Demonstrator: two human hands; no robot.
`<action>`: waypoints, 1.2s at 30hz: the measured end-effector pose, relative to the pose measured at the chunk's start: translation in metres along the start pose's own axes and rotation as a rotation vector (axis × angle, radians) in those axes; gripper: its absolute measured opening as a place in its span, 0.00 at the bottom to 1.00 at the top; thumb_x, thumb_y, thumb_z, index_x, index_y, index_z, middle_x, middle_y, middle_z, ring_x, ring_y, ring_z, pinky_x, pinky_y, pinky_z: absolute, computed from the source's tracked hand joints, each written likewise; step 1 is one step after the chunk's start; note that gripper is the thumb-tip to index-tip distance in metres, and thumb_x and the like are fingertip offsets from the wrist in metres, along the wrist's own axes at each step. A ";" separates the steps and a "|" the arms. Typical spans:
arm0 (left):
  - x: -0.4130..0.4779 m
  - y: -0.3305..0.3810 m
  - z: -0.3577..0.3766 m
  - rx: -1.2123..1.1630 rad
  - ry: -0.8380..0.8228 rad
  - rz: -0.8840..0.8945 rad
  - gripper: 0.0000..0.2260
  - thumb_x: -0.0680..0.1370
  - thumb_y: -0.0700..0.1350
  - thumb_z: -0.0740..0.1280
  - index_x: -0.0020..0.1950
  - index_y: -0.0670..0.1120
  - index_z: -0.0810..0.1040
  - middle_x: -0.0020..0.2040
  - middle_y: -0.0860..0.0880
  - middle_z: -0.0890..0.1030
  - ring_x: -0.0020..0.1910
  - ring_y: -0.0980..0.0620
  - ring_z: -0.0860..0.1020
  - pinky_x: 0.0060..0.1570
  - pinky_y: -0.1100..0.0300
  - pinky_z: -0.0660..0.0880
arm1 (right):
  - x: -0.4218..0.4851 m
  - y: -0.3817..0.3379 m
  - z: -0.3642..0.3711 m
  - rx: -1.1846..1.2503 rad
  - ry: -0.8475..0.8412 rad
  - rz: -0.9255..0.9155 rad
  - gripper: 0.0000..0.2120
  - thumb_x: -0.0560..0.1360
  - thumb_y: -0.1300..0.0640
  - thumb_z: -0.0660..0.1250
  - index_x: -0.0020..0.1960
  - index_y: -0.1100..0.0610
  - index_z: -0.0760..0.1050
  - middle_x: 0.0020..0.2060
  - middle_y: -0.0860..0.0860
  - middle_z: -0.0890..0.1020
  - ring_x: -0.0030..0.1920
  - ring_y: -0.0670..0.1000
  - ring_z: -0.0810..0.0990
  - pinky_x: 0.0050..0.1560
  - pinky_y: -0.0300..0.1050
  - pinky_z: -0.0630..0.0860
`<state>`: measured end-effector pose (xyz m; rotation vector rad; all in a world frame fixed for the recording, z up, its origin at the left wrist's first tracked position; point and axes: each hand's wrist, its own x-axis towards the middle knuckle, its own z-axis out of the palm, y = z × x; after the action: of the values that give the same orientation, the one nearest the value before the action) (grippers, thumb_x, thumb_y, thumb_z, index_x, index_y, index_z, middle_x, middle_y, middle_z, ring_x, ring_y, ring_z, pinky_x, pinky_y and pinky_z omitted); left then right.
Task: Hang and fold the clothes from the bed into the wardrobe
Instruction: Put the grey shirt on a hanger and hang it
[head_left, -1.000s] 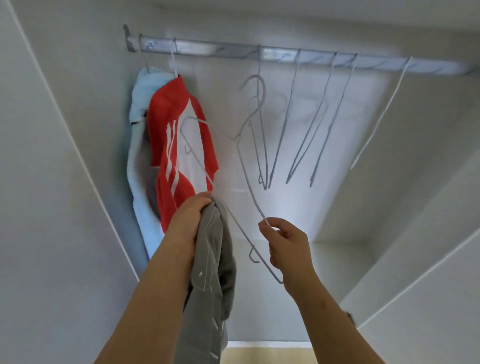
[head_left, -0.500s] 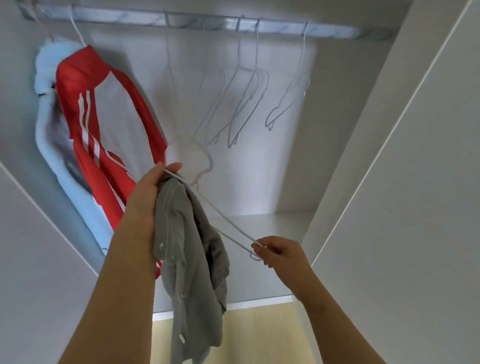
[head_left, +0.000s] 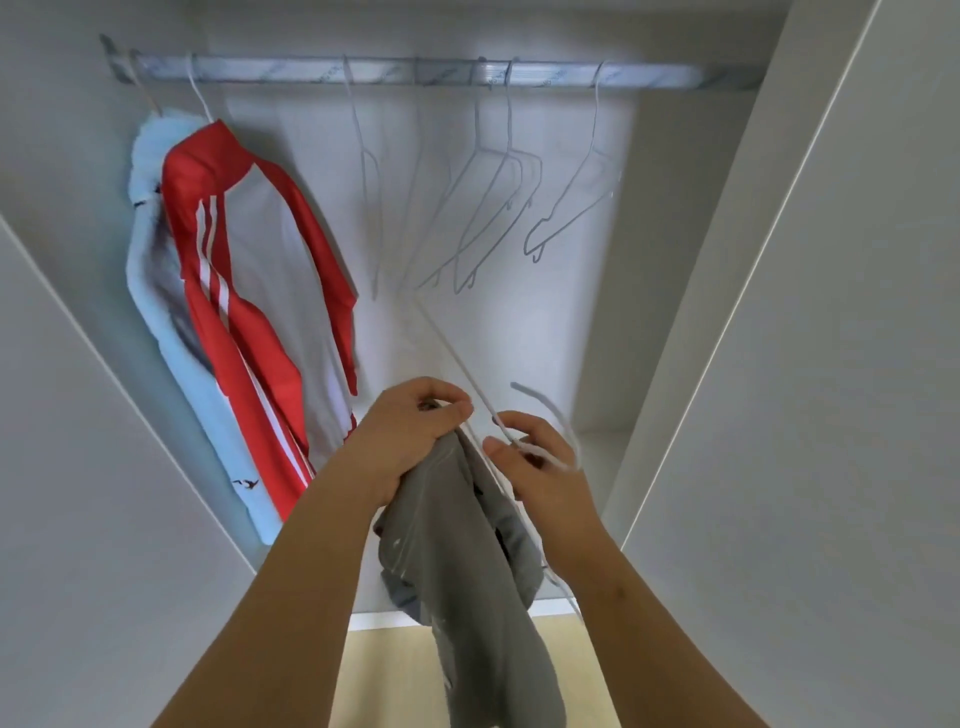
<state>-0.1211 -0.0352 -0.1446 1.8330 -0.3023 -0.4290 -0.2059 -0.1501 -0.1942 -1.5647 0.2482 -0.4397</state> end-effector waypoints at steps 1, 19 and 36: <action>0.000 -0.002 -0.006 0.105 0.067 0.032 0.03 0.74 0.45 0.70 0.43 0.53 0.79 0.44 0.52 0.78 0.44 0.54 0.77 0.43 0.63 0.73 | 0.001 0.001 0.001 -0.007 0.028 0.010 0.05 0.76 0.52 0.65 0.46 0.42 0.74 0.31 0.38 0.79 0.35 0.39 0.79 0.33 0.25 0.72; -0.003 -0.026 -0.086 0.643 0.750 0.141 0.15 0.77 0.36 0.57 0.57 0.48 0.77 0.54 0.45 0.79 0.47 0.47 0.71 0.45 0.58 0.64 | 0.009 0.008 -0.007 0.020 0.403 0.292 0.22 0.70 0.65 0.61 0.24 0.52 0.54 0.19 0.44 0.55 0.19 0.44 0.52 0.19 0.32 0.51; -0.009 -0.018 -0.051 0.235 0.260 0.272 0.13 0.74 0.38 0.68 0.49 0.57 0.77 0.41 0.55 0.77 0.39 0.61 0.75 0.37 0.81 0.66 | 0.013 0.011 0.016 -0.241 0.244 0.293 0.22 0.74 0.52 0.65 0.23 0.54 0.63 0.16 0.45 0.64 0.20 0.44 0.60 0.27 0.39 0.61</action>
<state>-0.1075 0.0179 -0.1474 2.0145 -0.4287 0.0361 -0.1858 -0.1419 -0.2033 -1.6746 0.7314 -0.3796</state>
